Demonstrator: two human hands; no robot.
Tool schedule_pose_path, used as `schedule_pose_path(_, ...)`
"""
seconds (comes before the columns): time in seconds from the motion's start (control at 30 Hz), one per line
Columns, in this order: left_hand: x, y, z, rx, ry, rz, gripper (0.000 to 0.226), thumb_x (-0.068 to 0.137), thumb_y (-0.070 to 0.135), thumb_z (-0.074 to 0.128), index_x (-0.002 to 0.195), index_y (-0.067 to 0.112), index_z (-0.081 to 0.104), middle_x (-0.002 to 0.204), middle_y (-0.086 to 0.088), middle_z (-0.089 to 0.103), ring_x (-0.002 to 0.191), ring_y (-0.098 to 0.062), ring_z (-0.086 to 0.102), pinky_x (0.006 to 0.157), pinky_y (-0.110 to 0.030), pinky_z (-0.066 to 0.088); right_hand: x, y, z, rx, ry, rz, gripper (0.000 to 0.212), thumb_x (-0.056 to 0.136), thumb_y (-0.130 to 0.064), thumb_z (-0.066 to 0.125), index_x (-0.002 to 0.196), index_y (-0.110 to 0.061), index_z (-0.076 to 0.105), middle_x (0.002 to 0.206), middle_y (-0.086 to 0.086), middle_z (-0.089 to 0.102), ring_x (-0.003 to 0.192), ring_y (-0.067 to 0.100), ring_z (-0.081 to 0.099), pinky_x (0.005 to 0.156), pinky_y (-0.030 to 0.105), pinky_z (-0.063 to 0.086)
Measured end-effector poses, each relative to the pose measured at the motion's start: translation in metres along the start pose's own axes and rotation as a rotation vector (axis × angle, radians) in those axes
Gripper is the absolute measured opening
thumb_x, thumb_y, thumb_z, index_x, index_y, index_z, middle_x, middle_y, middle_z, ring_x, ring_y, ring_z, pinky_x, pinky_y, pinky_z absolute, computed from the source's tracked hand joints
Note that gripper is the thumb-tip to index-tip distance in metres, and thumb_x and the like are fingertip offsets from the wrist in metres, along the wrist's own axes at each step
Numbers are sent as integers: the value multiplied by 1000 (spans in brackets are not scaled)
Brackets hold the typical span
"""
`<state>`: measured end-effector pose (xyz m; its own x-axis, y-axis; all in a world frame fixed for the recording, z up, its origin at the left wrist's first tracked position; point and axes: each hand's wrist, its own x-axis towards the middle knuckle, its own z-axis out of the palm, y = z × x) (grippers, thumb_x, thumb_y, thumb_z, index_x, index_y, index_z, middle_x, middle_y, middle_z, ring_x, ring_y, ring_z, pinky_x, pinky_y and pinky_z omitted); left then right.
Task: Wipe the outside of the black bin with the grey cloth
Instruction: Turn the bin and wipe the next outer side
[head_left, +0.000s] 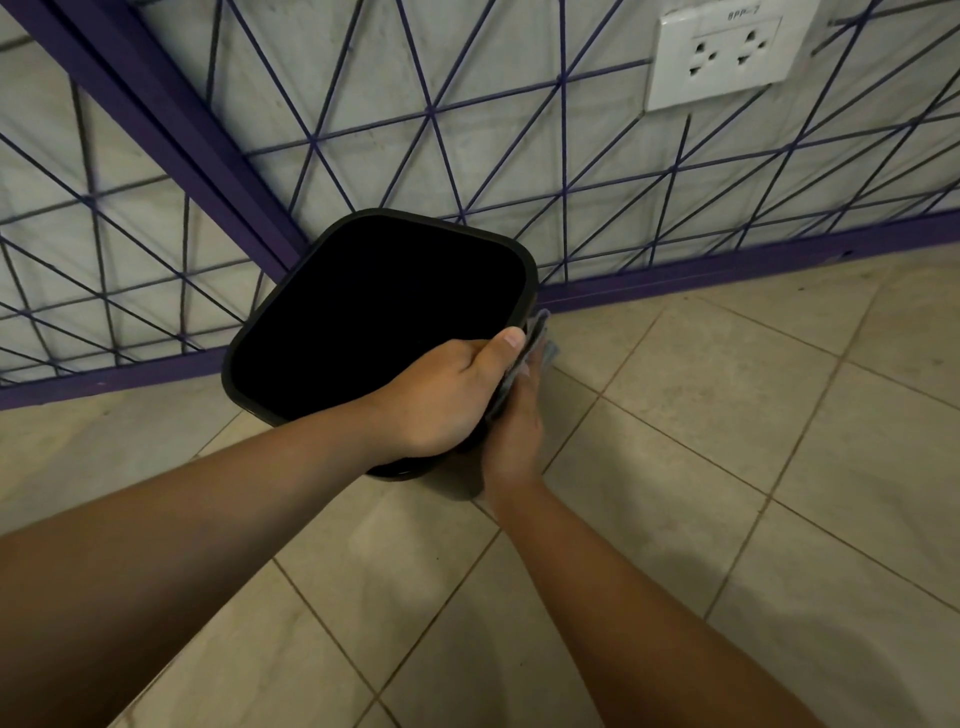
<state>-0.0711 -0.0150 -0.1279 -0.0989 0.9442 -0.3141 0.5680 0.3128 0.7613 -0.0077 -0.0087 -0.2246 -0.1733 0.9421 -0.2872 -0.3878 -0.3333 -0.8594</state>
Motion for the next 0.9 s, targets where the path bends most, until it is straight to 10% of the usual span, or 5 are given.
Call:
schedule_pose_path(0.17,1,0,0,-25,-2,17,58,106,43,30,110,-1,68,105,-18,72,102,-20,69,95,-30,53,-21,2,3,-19,-70,-139,75,94,-61,34,163,-36,18,175,-10,20,161,4,17,134,39,18)
schedule_pose_path(0.37,5,-2,0,20,11,-5,64,105,48,30,104,-5,67,102,-24,70,99,-30,68,94,-50,50,14,-2,-5,130,3,174,50,113,-40,36,159,-21,45,157,6,54,147,21,50,126,45,38)
schedule_pose_path(0.57,4,0,-1,32,-1,-3,62,106,46,29,98,0,69,94,-21,71,93,-26,69,85,-34,53,-11,-5,4,-20,2,-36,54,98,-54,35,151,-51,26,172,-5,30,158,12,31,131,42,28)
schedule_pose_path(0.9,6,-3,-2,14,-8,8,63,105,48,29,105,-2,68,101,-23,71,99,-29,69,94,-48,52,-14,-8,6,-65,-10,-97,83,84,-68,34,161,-40,25,172,-5,29,159,11,27,132,44,25)
